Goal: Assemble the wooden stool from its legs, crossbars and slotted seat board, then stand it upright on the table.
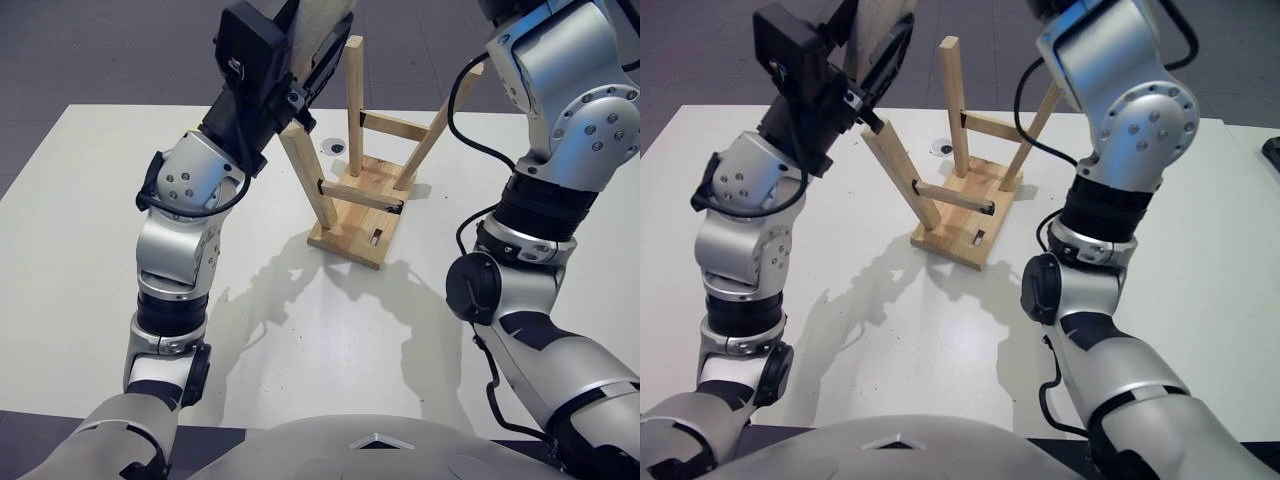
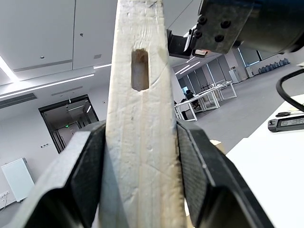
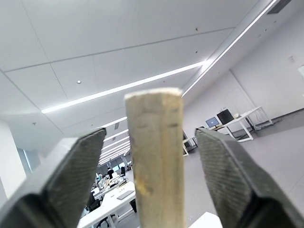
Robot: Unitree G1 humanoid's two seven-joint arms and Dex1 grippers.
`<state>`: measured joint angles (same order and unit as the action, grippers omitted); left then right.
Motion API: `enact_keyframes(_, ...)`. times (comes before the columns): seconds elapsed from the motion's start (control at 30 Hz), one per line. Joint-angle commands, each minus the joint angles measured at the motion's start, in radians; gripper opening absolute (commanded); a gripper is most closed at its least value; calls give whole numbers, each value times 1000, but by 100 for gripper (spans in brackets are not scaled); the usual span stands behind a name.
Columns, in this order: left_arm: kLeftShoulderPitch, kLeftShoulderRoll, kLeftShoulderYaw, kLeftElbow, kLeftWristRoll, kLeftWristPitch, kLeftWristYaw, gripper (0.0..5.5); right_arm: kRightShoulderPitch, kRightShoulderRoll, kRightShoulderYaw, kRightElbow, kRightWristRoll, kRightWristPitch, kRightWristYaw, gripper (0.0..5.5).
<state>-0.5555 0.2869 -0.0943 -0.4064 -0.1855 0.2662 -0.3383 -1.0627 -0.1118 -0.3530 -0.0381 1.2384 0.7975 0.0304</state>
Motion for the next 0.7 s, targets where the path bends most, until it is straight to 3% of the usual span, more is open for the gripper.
enact_keyframes(0.03,3,2,-7,-1,16,-1,-13,205,4,-6,17,2,18,21,-16,282)
enact_keyframes(0.37,16,2,-9,2,27,-3,-18,205,28,-35,12,-5,33,45,-22,115)
enact_keyframes(0.67,18,-5,-12,11,44,0,-17,205,69,-38,21,-47,65,56,-43,105)
enact_keyframes(0.7,18,-6,-16,12,47,5,-17,244,83,-39,24,-59,57,50,-46,105)
